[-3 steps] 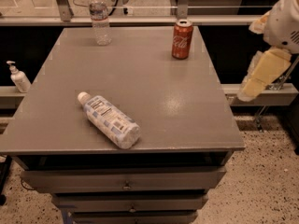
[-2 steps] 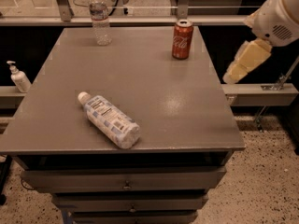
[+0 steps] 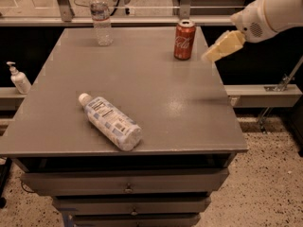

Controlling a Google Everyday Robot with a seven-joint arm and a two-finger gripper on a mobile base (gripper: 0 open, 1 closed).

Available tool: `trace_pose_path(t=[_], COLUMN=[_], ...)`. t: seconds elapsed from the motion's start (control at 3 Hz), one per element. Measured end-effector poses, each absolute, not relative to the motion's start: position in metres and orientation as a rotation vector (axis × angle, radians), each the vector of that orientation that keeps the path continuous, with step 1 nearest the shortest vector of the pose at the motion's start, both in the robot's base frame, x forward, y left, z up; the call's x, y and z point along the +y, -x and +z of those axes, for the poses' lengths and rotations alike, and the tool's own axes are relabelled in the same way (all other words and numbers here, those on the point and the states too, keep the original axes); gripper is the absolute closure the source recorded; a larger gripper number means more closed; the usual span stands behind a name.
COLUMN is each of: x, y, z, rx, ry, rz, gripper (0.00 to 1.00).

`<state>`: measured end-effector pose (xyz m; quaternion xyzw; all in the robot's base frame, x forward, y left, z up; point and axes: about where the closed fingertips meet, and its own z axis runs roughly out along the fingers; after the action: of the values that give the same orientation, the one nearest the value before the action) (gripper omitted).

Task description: Move coke can near water bottle

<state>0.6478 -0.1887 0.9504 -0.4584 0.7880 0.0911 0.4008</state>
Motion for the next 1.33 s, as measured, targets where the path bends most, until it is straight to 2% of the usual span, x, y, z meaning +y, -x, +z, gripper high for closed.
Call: trace_pose_path(t=[0.67,1.33], x=[-0.163,-0.146], y=[-0.725,-0.770], z=[0.935,0.913], rx=[1.809,1.755], ry=[0.943,0.871], rz=[0.458,0.511], gripper=[0.00,0.00])
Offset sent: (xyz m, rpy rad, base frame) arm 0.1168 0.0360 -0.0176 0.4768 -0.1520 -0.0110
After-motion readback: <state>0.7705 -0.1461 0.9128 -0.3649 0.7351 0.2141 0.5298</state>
